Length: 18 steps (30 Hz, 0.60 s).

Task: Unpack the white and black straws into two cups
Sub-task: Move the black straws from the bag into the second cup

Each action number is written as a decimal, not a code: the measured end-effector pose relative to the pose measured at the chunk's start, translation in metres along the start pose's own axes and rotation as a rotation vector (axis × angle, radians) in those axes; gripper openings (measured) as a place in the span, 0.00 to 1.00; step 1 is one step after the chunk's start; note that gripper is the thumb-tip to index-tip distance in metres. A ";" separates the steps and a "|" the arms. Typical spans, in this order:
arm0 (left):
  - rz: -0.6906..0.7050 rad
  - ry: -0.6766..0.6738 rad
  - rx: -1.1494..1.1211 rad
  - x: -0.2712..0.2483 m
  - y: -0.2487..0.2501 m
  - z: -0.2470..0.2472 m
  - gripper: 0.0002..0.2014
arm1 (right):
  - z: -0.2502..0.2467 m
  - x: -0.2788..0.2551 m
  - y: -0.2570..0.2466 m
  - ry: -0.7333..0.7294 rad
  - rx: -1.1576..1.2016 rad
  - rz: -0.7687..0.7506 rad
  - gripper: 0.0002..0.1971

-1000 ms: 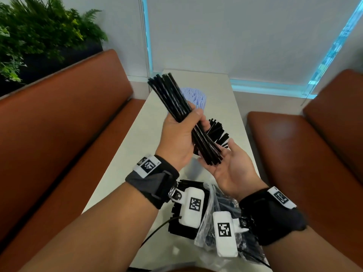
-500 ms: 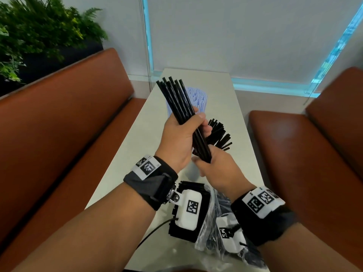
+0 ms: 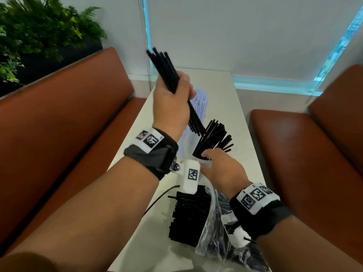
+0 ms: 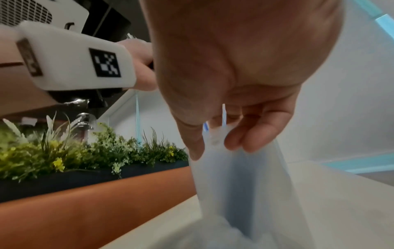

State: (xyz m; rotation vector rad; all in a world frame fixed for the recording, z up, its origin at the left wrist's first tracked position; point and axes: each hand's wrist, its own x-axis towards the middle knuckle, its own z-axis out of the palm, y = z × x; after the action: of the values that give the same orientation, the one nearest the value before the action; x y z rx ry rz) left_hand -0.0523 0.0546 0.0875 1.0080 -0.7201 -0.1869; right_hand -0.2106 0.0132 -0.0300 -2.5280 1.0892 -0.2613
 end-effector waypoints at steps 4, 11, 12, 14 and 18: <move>-0.106 -0.190 0.369 -0.023 -0.054 -0.001 0.06 | 0.009 0.009 0.003 -0.040 -0.119 -0.081 0.10; -0.157 -0.415 0.912 -0.029 -0.098 -0.010 0.12 | 0.018 0.016 0.011 0.001 -0.137 -0.130 0.11; -0.143 -0.458 0.967 -0.029 -0.098 -0.007 0.12 | 0.020 0.017 0.012 0.010 -0.149 -0.134 0.11; -0.158 -0.556 1.092 -0.028 -0.098 0.000 0.12 | 0.022 0.017 0.013 0.031 -0.179 -0.144 0.10; -0.209 -0.691 1.228 -0.027 -0.098 0.009 0.28 | 0.021 0.017 0.012 0.030 -0.174 -0.124 0.10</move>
State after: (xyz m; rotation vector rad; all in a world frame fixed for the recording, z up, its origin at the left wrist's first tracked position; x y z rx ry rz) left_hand -0.0609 0.0083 -0.0024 2.2478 -1.4176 -0.2849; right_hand -0.2004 -0.0014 -0.0542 -2.7594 1.0069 -0.2482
